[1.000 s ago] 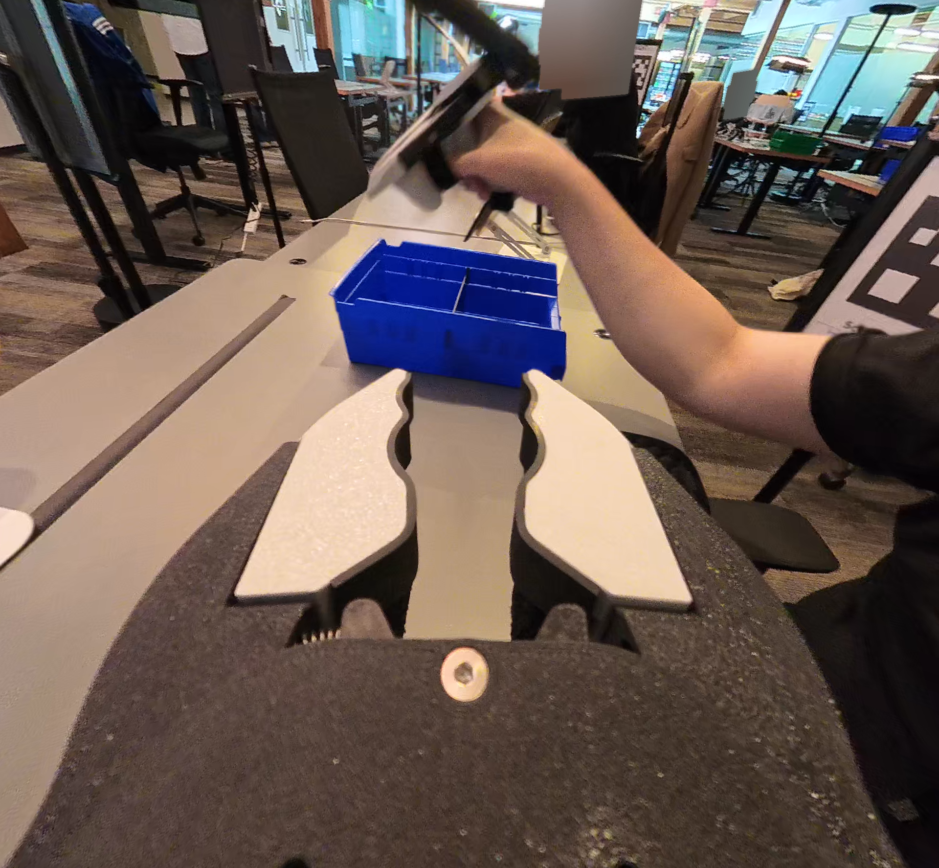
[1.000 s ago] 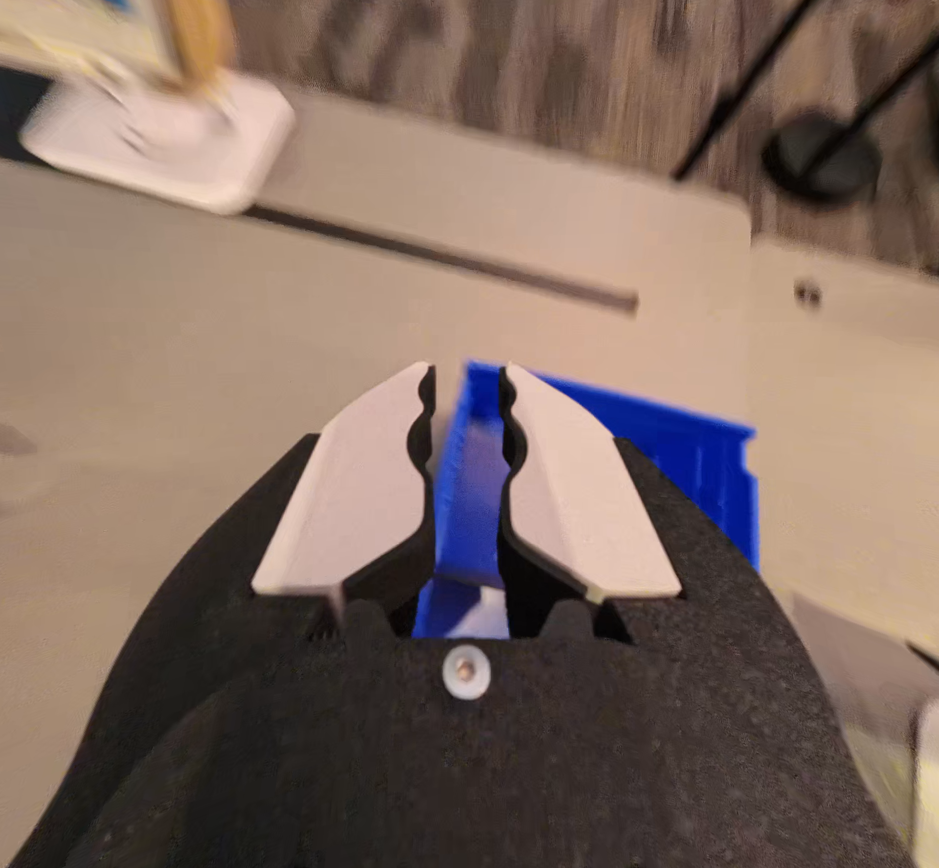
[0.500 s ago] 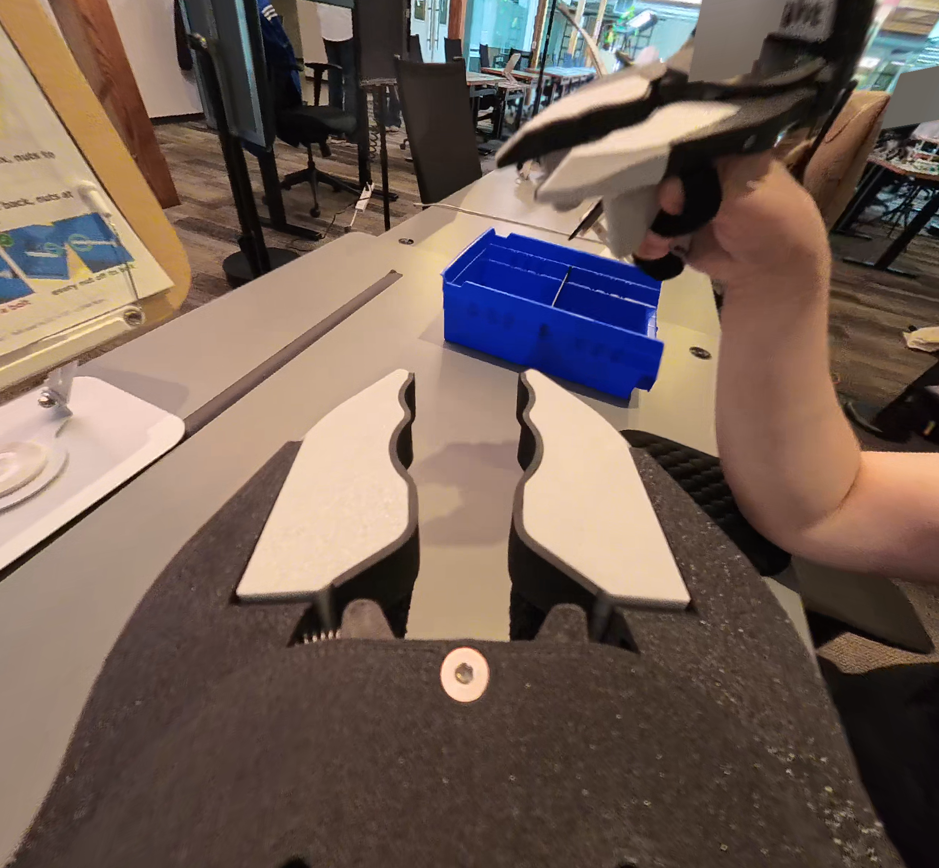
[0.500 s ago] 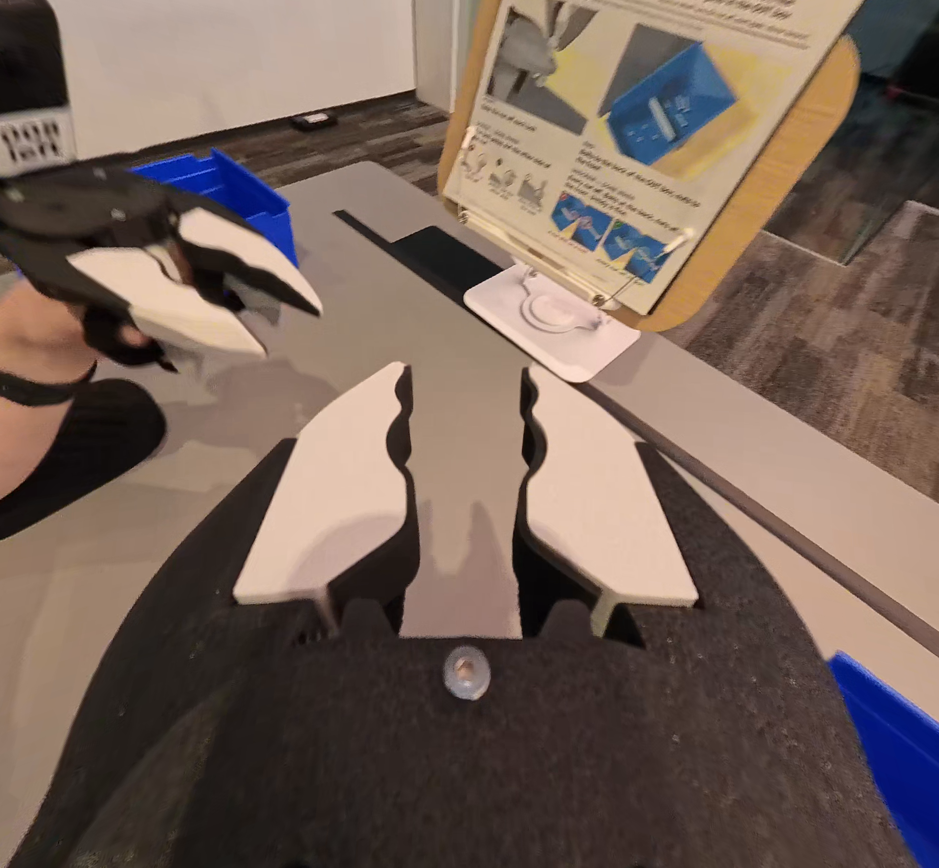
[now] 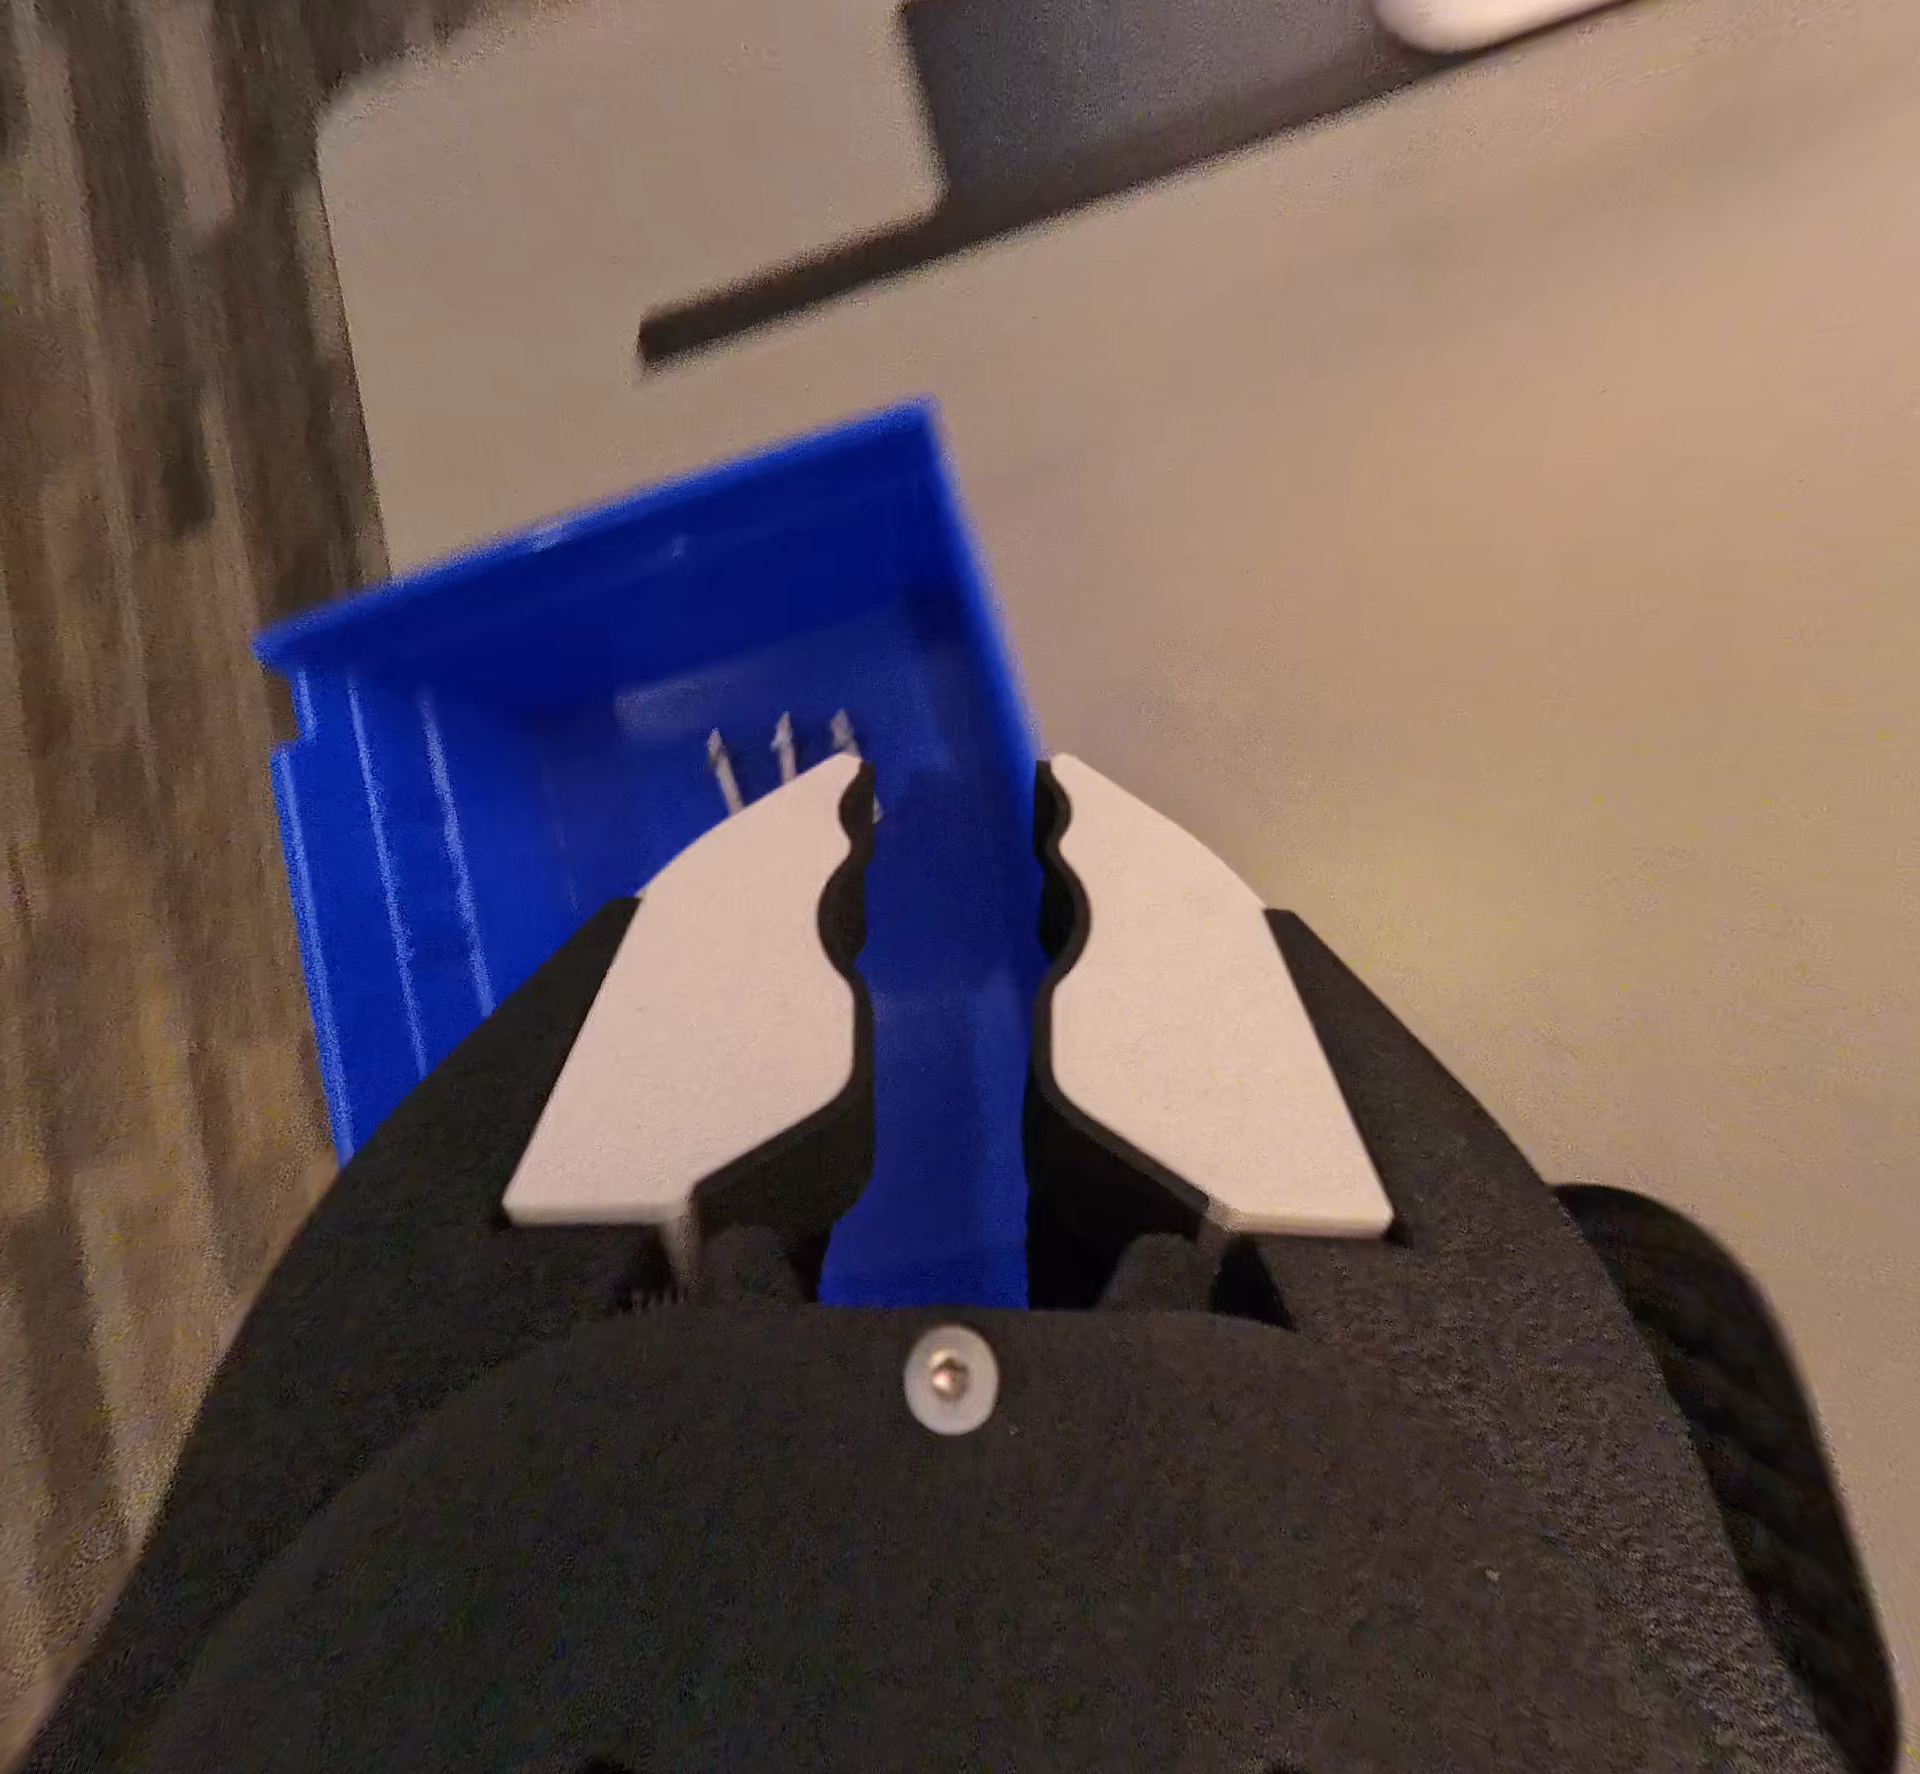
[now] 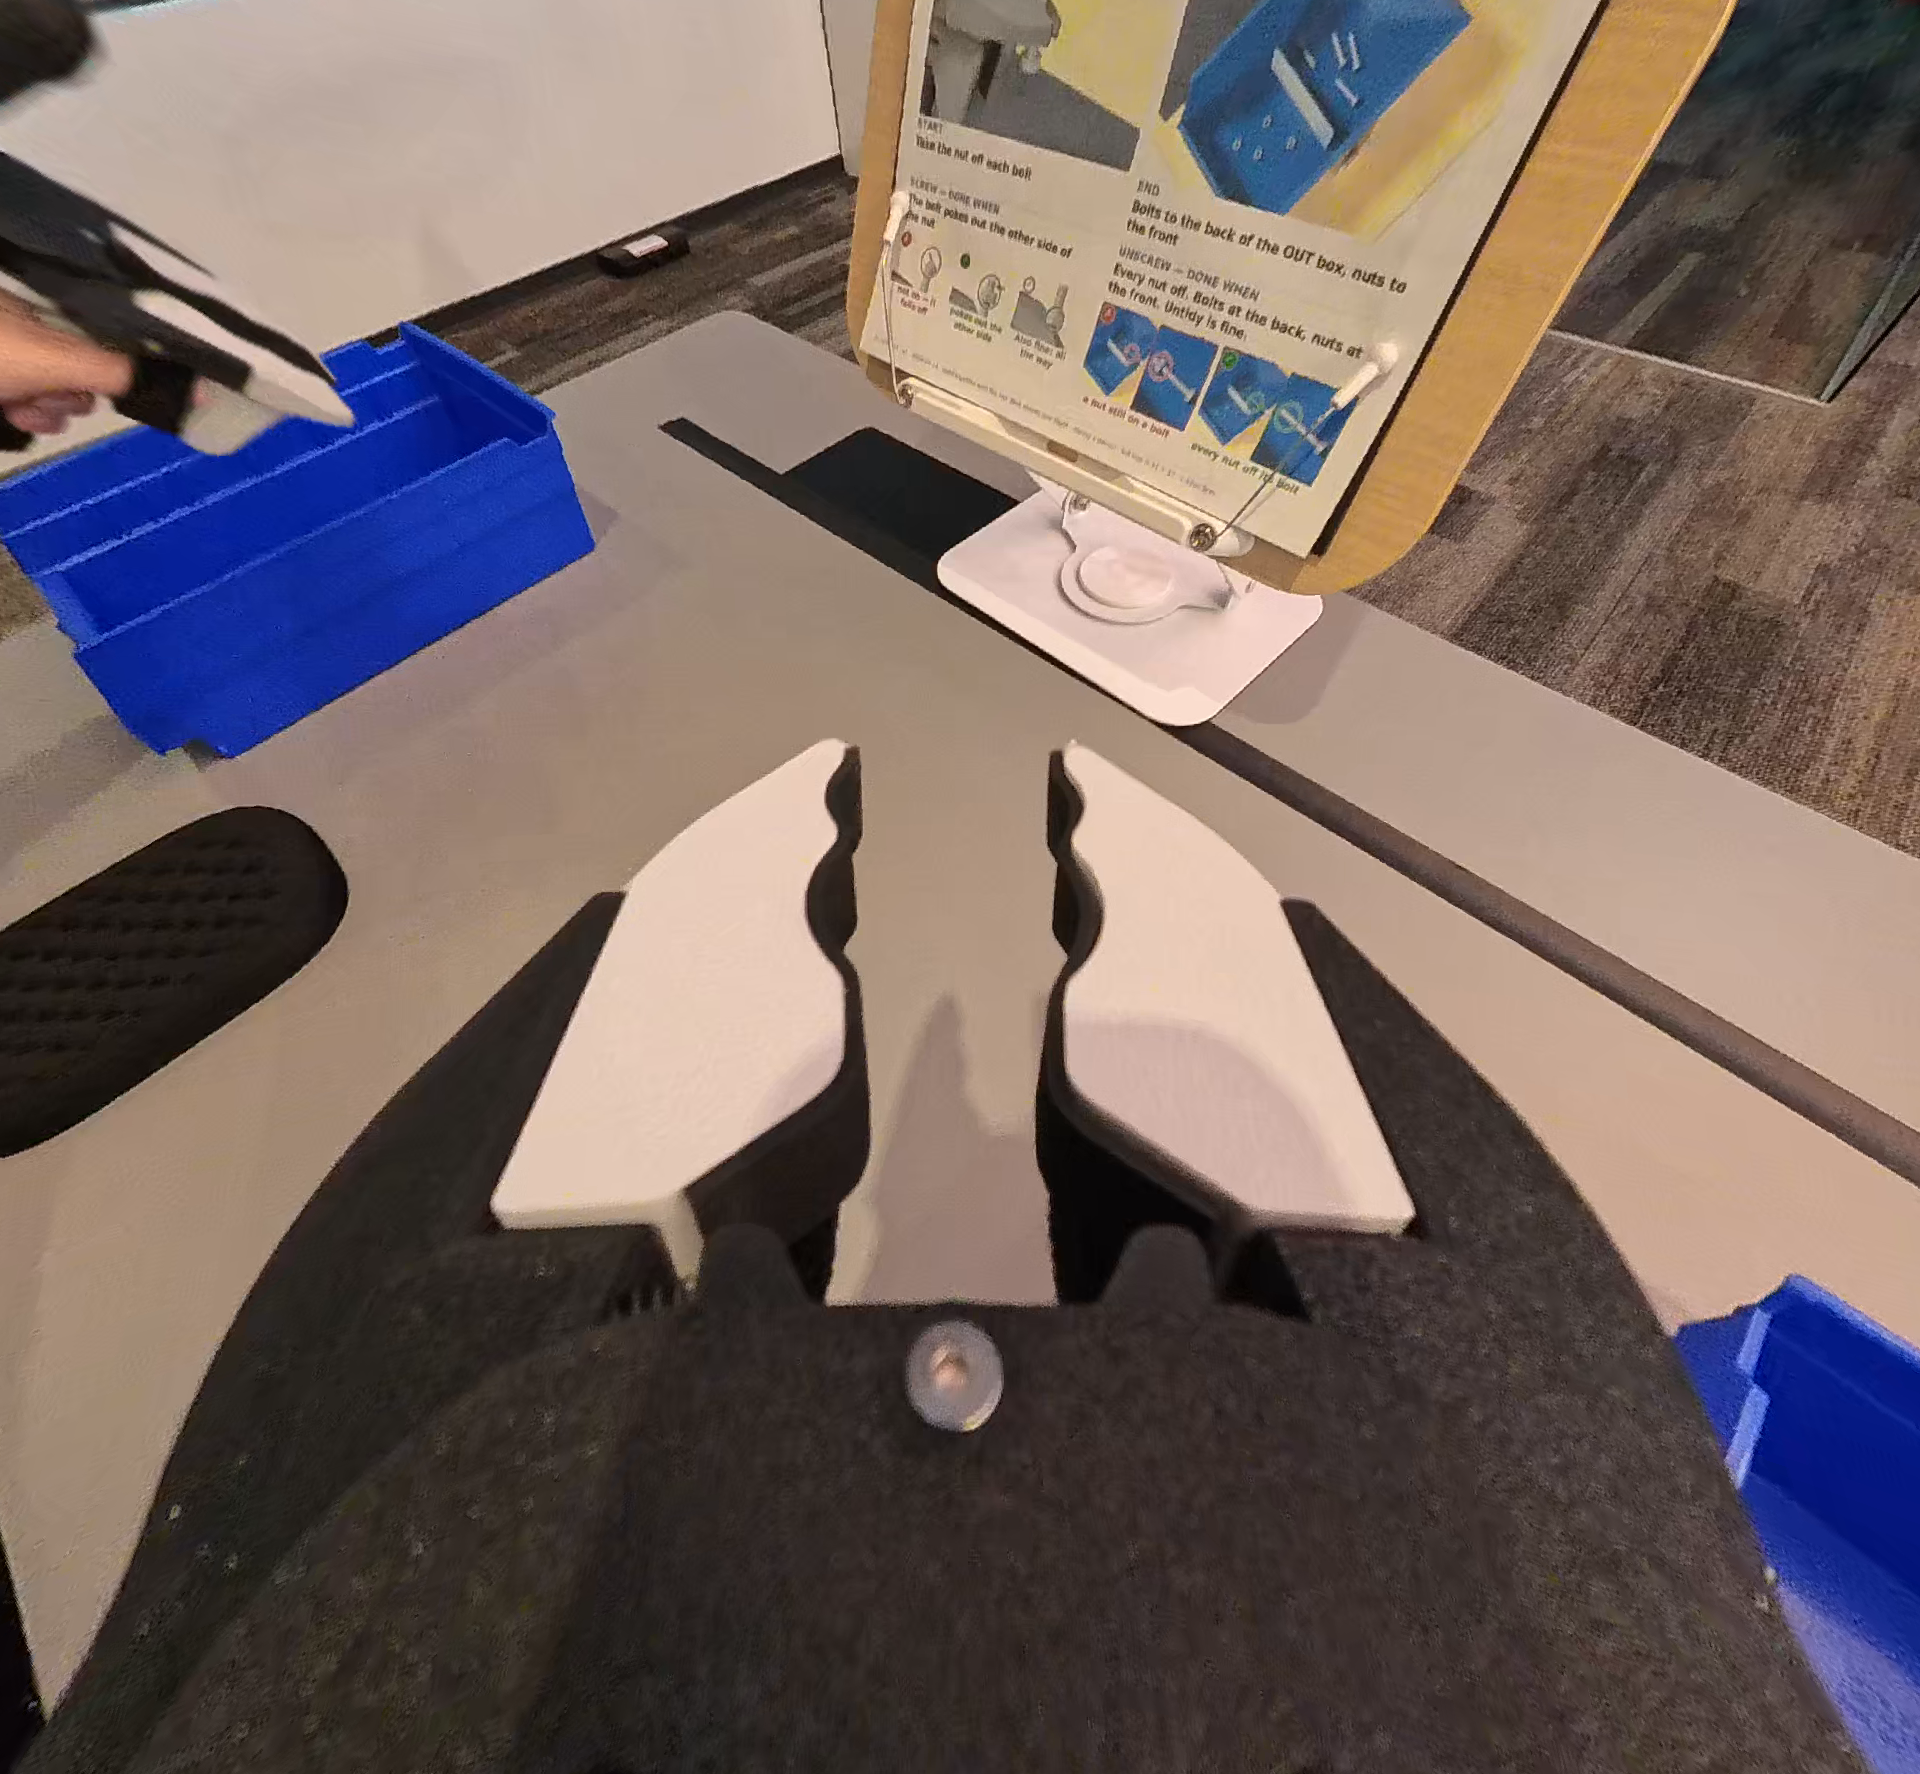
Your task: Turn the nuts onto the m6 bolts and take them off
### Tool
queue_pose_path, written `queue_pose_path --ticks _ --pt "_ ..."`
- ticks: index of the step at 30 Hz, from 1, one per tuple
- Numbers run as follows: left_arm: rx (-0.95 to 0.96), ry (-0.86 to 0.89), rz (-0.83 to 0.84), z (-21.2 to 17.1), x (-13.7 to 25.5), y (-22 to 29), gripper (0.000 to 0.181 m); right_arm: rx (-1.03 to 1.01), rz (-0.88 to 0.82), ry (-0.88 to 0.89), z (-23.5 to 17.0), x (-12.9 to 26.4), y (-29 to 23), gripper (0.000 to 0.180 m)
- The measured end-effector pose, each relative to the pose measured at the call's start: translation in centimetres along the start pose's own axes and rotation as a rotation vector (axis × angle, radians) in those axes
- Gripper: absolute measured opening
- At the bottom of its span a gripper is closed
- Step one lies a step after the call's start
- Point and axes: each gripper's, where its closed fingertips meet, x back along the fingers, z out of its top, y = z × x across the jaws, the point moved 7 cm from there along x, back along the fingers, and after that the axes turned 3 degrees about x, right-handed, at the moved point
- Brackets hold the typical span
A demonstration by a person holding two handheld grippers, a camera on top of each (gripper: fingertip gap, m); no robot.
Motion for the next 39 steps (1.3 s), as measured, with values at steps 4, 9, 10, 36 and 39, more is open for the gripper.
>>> queue_pose_path --ticks 4,9,10,36,39 --pt "0.095 -0.213 0.057 -3.1 -6.2 -4.5 0.029 0.018 -0.015 -0.031 -0.1 -0.1 0.1 0.033" --pt "0.172 -0.287 0.153 -4.2 -10.4 -7.9 0.029 0.000 -0.046 -0.061 -0.8 0.2 1.1 0.033" --pt "0.191 -0.297 0.152 -4.2 -10.9 -8.2 0.030 -0.006 -0.051 -0.063 -0.9 0.2 1.3 0.033" --pt "0.334 -0.067 -0.024 -2.8 -9.8 -8.8 0.005 -0.061 -0.039 -0.026 -1.1 1.7 2.7 0.032" --pt "0.236 0.189 -0.081 0.4 -5.5 -5.5 0.005 -0.063 -0.018 -0.011 -1.0 1.4 2.5 0.031"
